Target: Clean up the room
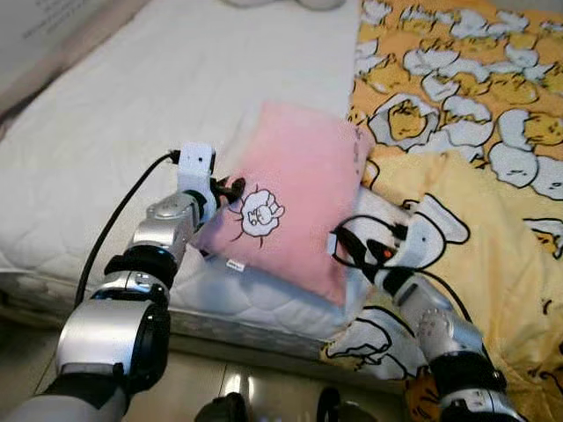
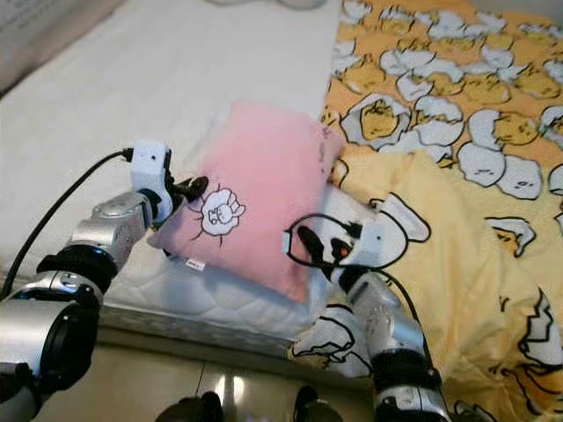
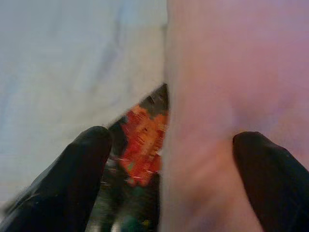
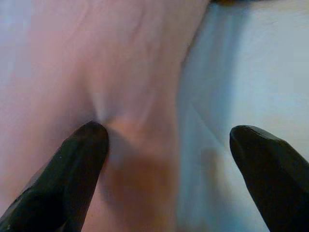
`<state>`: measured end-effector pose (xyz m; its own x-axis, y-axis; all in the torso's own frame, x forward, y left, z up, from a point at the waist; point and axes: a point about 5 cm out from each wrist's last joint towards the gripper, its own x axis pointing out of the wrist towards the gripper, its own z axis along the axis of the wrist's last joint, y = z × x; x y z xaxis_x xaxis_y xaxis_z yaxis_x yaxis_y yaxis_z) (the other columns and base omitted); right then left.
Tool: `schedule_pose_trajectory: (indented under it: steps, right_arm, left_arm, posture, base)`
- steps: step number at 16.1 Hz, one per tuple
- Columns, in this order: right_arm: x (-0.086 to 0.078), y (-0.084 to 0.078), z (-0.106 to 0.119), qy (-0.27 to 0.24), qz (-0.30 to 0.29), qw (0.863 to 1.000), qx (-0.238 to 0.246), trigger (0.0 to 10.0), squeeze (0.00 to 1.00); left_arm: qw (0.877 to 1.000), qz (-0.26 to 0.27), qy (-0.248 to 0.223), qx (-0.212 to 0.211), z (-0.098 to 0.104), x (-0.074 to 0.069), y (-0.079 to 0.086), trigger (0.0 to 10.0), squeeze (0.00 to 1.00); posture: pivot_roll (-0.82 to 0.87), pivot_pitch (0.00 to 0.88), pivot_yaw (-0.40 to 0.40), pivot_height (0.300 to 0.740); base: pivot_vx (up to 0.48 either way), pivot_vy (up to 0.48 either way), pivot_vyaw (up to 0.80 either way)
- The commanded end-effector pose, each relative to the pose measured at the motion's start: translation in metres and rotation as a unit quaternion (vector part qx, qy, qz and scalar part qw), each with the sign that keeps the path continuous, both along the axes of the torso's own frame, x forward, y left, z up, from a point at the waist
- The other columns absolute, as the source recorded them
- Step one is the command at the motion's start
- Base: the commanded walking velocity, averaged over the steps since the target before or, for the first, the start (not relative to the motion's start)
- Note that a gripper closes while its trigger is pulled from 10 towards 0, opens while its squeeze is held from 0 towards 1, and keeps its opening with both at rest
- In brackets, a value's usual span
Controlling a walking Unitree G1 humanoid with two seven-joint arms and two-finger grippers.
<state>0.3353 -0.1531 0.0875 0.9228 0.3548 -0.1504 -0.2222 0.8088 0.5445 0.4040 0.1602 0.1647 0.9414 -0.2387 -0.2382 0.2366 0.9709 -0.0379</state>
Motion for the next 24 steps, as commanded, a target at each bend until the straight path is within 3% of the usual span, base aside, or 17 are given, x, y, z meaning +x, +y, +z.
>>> schedule_pose_trajectory:
  steps: [1,3,5,6,8,9,10,12,13,14,16,17,21,22,24]
  right_arm:
    - [0.004,0.006,0.003,-0.007,0.006,1.0,0.014,10.0,0.0]
    - [0.011,0.015,0.01,-0.02,0.013,0.999,0.035,10.0,0.0]
    - [0.014,0.023,0.017,-0.029,0.024,0.999,0.039,10.0,0.0]
    - [0.014,0.026,0.016,-0.027,0.026,0.998,0.039,10.0,0.0]
    - [0.013,0.029,0.011,-0.021,0.031,0.999,0.039,10.0,0.0]
    - [0.012,0.03,0.008,-0.018,0.032,0.999,0.04,10.0,0.0]
    - [0.011,0.03,0.006,-0.014,0.033,0.999,0.041,10.0,0.0]
    - [0.011,0.03,0.005,-0.013,0.035,0.998,0.04,10.0,0.0]
    - [0.011,0.029,0.005,-0.013,0.035,0.998,0.04,10.0,0.0]
    - [0.011,0.029,0.006,-0.013,0.036,0.998,0.04,10.0,0.0]
    - [0.011,0.024,0.004,-0.012,0.031,0.999,0.037,10.0,0.0]
    - [0.011,0.025,0.003,-0.011,0.03,0.999,0.038,10.0,0.0]
    - [0.016,0.033,0.011,-0.024,0.044,0.998,0.031,10.0,0.0]
    - [0.016,0.035,0.01,-0.024,0.045,0.998,0.031,10.0,0.0]
    - [0.016,0.038,0.009,-0.024,0.047,0.998,0.033,10.0,0.0]
  left_arm:
    - [0.999,-0.024,0.014,-0.031,-0.001,0.0,-0.013,10.0,0.0]
    - [0.998,-0.038,0.006,-0.044,0.007,0.0,-0.018,10.0,0.0]
    - [0.994,-0.017,-0.086,0.062,0.038,0.002,0.012,10.0,0.0]
    - [0.989,-0.013,-0.115,0.093,0.048,0.0,0.02,10.0,0.0]
    - [0.982,-0.013,-0.151,0.111,0.066,-0.007,0.031,10.0,0.0]
    - [0.984,-0.012,-0.144,0.101,0.071,-0.01,0.036,10.0,0.0]
    - [0.994,-0.019,-0.1,0.031,0.068,-0.013,0.037,10.0,0.0]
    - [0.996,-0.039,-0.065,-0.048,0.062,-0.017,0.031,10.0,0.0]
    - [0.994,-0.045,-0.049,-0.088,0.055,-0.02,0.027,10.0,0.0]
    - [0.994,-0.046,-0.047,-0.092,0.055,-0.02,0.026,10.0,0.0]
    - [0.979,-0.093,-0.022,-0.181,0.05,-0.027,0.008,10.0,0.0]
    - [0.978,-0.103,0.002,-0.182,0.036,-0.032,0.002,10.0,0.0]
    - [0.985,-0.143,0.095,-0.013,-0.028,-0.041,-0.031,10.0,0.0]
    - [0.986,-0.131,0.107,0.006,-0.041,-0.038,-0.038,10.0,0.0]
    - [0.988,-0.098,0.114,-0.024,-0.05,-0.032,-0.051,10.0,0.0]
  posture:
    - [0.1,0.309,0.0,0.74]
    - [0.1,0.315,0.007,0.74]
    - [0.11,0.311,0.007,0.74]
    - [0.12,0.31,0.008,0.74]
    - [0.13,0.301,0.007,0.74]
    - [0.14,0.299,0.005,0.74]
    - [0.14,0.29,0.002,0.74]
    - [0.14,0.289,0.001,0.74]
    - [0.13,0.285,-0.002,0.74]
    - [0.13,0.285,-0.002,0.74]
    - [0.12,0.294,-0.003,0.74]
    - [0.12,0.299,-0.005,0.74]
    - [0.13,0.292,-0.002,0.74]
    - [0.13,0.296,0.002,0.74]
    - [0.14,0.29,0.005,0.74]
  base:
    - [0.0,0.0,0.0]
    - [0.0,0.0,0.0]
    - [0.0,0.0,0.0]
    - [0.0,0.0,0.0]
    - [0.0,0.0,0.0]
    - [0.0,0.0,0.0]
    - [0.0,0.0,0.0]
    - [0.0,0.0,0.0]
    - [0.0,0.0,0.0]
    - [0.0,0.0,0.0]
    - [0.0,0.0,0.0]
    - [0.0,0.0,0.0]
    - [0.0,0.0,0.0]
    - [0.0,0.0,0.0]
    - [0.0,0.0,0.0]
